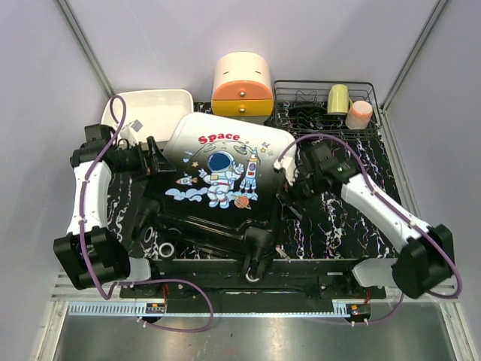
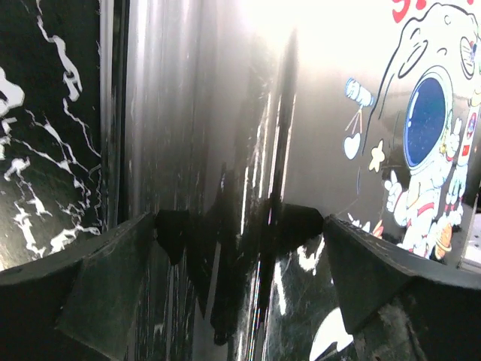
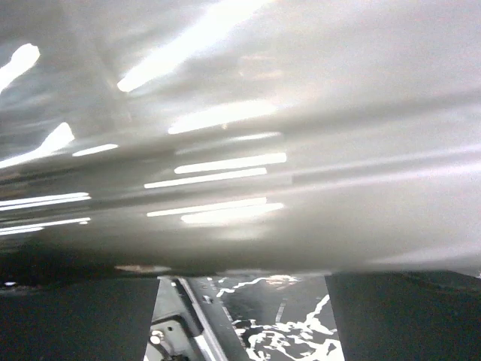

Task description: Open, take out, and arrange the luggage

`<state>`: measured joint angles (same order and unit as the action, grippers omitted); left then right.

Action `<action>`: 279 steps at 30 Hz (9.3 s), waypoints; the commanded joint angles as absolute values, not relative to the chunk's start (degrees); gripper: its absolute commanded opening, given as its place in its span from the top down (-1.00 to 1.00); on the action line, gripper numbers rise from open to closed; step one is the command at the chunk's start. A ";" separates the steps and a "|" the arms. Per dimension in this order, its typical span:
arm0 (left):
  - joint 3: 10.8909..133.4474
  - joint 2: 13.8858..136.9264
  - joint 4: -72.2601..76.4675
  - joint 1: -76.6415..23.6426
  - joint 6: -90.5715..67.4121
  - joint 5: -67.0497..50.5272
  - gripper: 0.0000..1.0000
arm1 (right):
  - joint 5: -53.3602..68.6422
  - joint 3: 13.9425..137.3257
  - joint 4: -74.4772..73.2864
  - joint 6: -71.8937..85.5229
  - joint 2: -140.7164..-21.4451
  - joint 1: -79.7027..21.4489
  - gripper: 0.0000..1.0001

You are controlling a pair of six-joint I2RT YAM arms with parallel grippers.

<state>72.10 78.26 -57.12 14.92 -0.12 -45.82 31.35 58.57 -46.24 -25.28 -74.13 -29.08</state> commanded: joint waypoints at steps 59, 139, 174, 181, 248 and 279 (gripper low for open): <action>36.30 40.42 -12.86 -71.11 61.37 23.37 -0.98 | 45.00 59.85 -47.46 6.77 -71.01 -14.15 -0.99; 55.10 40.25 -35.77 -35.16 34.11 0.53 -0.98 | 34.98 37.25 -10.99 -34.54 -57.56 -15.13 1.00; 108.71 106.08 -54.67 9.23 3.60 -51.59 -0.98 | 58.62 64.16 -11.85 -36.21 -93.25 -10.72 1.00; 107.76 107.05 -53.96 6.60 5.80 -52.20 -0.98 | 58.35 62.67 -22.23 -45.61 -88.77 -10.72 0.10; 86.92 74.09 -44.21 1.32 5.36 -39.64 -0.98 | 40.33 40.60 -10.29 -19.34 -70.22 -31.99 -0.40; 86.92 77.69 -44.91 5.01 3.34 -41.31 -0.98 | 22.64 39.11 -8.45 -18.79 -65.13 -25.58 1.00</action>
<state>86.61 76.75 -46.59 3.31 5.08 -39.11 38.11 38.48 -11.86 -15.59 -66.96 -25.78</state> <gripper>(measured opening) 0.988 0.010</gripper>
